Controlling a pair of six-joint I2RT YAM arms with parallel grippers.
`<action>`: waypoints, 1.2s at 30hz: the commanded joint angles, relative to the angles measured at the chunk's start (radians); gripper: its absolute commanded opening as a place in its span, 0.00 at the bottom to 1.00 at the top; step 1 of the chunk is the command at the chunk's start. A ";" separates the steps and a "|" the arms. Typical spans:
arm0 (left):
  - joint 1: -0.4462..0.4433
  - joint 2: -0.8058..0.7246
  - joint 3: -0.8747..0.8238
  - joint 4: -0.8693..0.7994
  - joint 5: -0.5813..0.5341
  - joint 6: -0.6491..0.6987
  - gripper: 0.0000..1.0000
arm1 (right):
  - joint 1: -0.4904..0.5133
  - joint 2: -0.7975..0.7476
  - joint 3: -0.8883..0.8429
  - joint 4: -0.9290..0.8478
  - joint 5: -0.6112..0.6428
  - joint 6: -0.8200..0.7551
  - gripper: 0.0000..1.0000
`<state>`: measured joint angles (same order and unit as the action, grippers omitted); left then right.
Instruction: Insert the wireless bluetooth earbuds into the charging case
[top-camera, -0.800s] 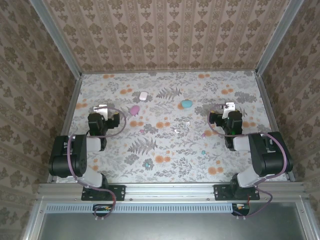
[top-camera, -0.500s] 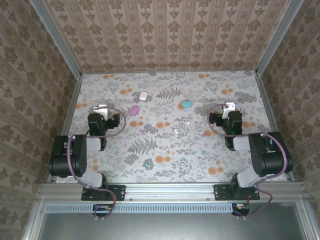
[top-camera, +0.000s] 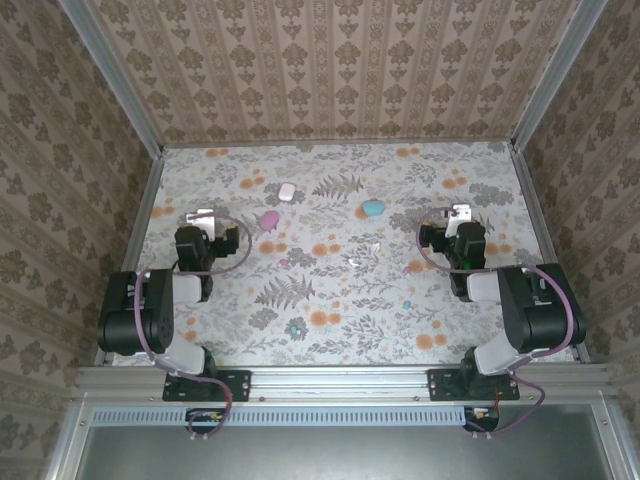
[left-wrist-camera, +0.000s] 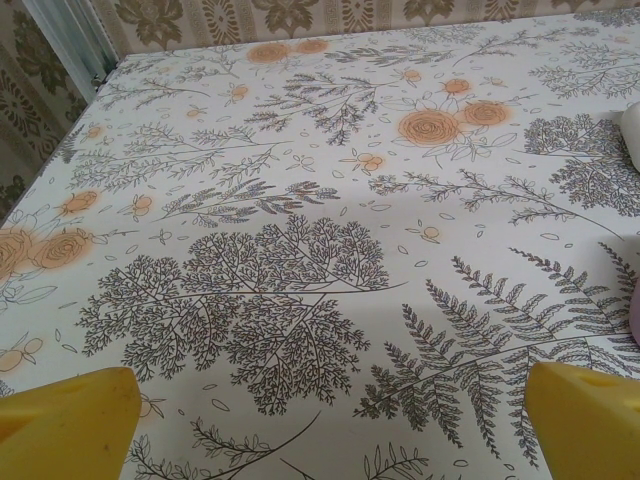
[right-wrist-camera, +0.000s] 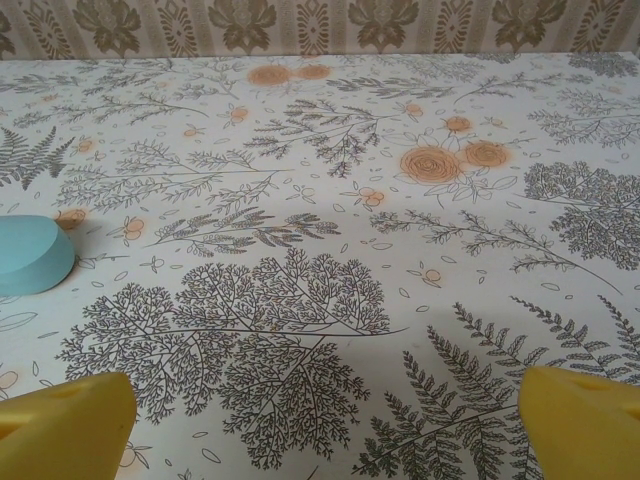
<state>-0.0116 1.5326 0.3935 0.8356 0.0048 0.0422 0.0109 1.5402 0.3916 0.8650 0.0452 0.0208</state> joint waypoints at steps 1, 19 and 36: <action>0.004 -0.001 0.018 -0.004 0.014 0.010 0.99 | -0.003 -0.004 0.014 0.003 -0.011 0.012 1.00; 0.030 -0.322 0.250 -0.609 0.203 -0.293 0.94 | 0.041 0.035 0.697 -1.150 -0.399 0.122 0.82; -0.136 -0.254 0.346 -0.723 0.367 -0.184 0.91 | 0.113 0.503 1.154 -1.430 -0.533 -0.849 0.79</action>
<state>-0.1474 1.3128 0.7486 0.1410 0.3447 -0.1860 0.1207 1.9903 1.4876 -0.4843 -0.4301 -0.5858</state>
